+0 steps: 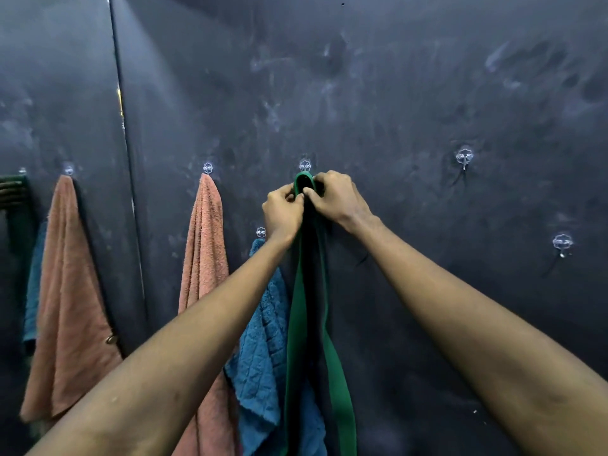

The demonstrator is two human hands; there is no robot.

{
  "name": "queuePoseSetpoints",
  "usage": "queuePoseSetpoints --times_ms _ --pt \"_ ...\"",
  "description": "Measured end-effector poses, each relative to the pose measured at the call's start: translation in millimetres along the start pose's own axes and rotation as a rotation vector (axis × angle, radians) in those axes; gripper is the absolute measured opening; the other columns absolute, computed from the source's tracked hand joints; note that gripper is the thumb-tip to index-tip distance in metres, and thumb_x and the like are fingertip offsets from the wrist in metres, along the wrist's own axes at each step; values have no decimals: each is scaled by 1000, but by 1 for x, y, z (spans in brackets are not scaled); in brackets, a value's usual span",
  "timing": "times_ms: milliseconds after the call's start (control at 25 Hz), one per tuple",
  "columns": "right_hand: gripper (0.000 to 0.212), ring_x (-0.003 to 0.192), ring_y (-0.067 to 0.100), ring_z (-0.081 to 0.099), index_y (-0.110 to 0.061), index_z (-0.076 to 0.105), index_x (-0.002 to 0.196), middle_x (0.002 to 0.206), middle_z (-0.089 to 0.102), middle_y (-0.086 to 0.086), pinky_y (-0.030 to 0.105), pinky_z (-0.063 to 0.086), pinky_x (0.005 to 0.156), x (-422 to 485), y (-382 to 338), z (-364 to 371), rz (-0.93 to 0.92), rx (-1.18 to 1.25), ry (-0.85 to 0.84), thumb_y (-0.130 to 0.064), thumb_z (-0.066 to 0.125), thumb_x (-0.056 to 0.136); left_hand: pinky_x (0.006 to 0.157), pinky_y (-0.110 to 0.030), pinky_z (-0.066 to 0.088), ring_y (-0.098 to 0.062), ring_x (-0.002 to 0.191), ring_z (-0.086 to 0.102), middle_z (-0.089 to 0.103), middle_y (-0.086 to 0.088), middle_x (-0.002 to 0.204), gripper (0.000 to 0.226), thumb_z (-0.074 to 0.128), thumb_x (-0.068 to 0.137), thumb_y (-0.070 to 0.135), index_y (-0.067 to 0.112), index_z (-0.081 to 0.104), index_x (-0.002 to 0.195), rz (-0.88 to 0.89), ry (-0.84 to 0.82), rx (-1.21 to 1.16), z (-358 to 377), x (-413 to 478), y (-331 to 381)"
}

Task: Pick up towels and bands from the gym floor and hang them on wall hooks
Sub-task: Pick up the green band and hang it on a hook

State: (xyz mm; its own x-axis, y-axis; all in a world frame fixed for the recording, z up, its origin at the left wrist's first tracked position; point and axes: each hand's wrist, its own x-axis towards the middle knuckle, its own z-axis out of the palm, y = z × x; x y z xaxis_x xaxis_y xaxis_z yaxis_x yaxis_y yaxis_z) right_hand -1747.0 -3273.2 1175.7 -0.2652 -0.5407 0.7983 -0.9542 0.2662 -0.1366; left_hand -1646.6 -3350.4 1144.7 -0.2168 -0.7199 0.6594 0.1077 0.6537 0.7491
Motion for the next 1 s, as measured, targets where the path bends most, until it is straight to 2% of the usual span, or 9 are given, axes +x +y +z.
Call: queuePoseSetpoints --times_ms 160,280,400,480,560,680,760,880,1000 --pt "40 105 28 65 -16 69 118 109 71 10 32 48 89 -10 7 8 7 121 14 -43 59 90 80 -22 46 -17 98 68 76 -2 101 30 57 91 15 22 71 117 137 -154 148 -9 -10 -24" --pt "45 106 21 66 -15 68 121 112 72 7 25 45 92 -10 8 11 45 216 57 -46 66 87 72 -16 39 -12 96 68 76 -2 99 26 58 94 17 20 72 115 134 -201 194 -13 -11 -30" --pt "48 104 21 65 -13 65 126 109 71 9 20 42 91 -17 7 14 64 254 64 -41 68 88 67 -14 34 -10 90 64 71 6 91 26 55 95 20 24 69 117 84 -253 205 -8 -23 -21" --pt "55 113 23 61 -9 57 137 117 66 12 21 38 99 -28 7 13 59 228 10 -35 66 90 75 -17 39 -9 93 62 71 9 100 33 54 94 25 31 63 126 19 -292 207 -11 -33 -30" --pt "61 118 23 58 -7 46 145 126 60 13 23 36 104 -37 2 17 91 205 -86 -29 64 91 86 -27 48 -19 101 66 73 3 106 36 52 93 28 33 60 128 6 -317 217 -17 -47 -48" --pt "63 124 25 56 -11 43 147 133 59 12 27 39 107 -45 -11 19 153 165 -159 -25 61 89 74 -27 45 -22 92 65 74 0 94 29 53 92 24 29 65 118 -22 -330 144 -21 -66 -44" --pt "61 126 22 56 -16 46 146 135 61 8 24 38 104 -47 -21 15 237 215 -148 -18 58 87 71 -29 48 -23 91 65 73 1 92 38 51 81 21 33 65 115 -112 -435 48 -17 -70 -32" --pt "56 115 11 61 -22 53 142 130 65 1 23 42 105 -56 -24 14 375 337 -129 -15 59 87 85 -36 54 -30 108 64 72 -1 111 67 49 68 25 47 51 131 -190 -590 1 -16 -71 -45" --pt "51 116 10 59 -19 53 142 132 64 3 31 43 109 -80 -29 20 452 342 -224 -17 60 92 97 -33 46 -33 121 56 58 -10 137 74 47 86 23 41 21 153 -186 -681 200 -30 -86 -70"
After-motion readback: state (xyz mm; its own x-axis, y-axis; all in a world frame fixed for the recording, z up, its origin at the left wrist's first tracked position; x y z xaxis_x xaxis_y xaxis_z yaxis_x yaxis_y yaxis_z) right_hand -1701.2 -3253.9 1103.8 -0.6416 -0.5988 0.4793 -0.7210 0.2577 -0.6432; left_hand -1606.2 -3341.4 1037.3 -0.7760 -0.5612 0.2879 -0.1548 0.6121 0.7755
